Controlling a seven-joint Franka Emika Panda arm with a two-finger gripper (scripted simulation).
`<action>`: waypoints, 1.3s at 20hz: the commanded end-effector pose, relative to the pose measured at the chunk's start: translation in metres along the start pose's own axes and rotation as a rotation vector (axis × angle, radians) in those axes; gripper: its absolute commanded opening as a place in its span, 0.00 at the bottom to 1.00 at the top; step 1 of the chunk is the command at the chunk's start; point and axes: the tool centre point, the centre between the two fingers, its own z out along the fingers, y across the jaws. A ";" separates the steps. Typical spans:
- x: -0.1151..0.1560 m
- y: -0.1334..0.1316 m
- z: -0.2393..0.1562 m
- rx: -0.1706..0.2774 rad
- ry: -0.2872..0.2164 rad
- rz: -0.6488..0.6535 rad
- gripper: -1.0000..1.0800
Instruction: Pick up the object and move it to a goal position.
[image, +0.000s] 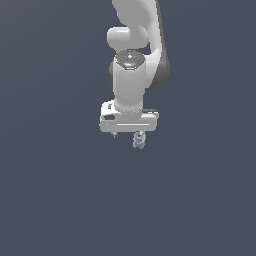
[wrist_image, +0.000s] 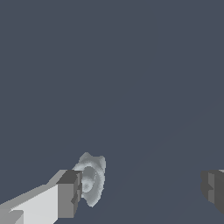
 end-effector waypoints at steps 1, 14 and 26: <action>0.000 0.000 0.000 0.000 0.000 0.000 0.96; -0.001 0.005 0.011 -0.008 -0.012 -0.009 0.96; -0.022 -0.020 0.039 0.003 -0.020 0.072 0.96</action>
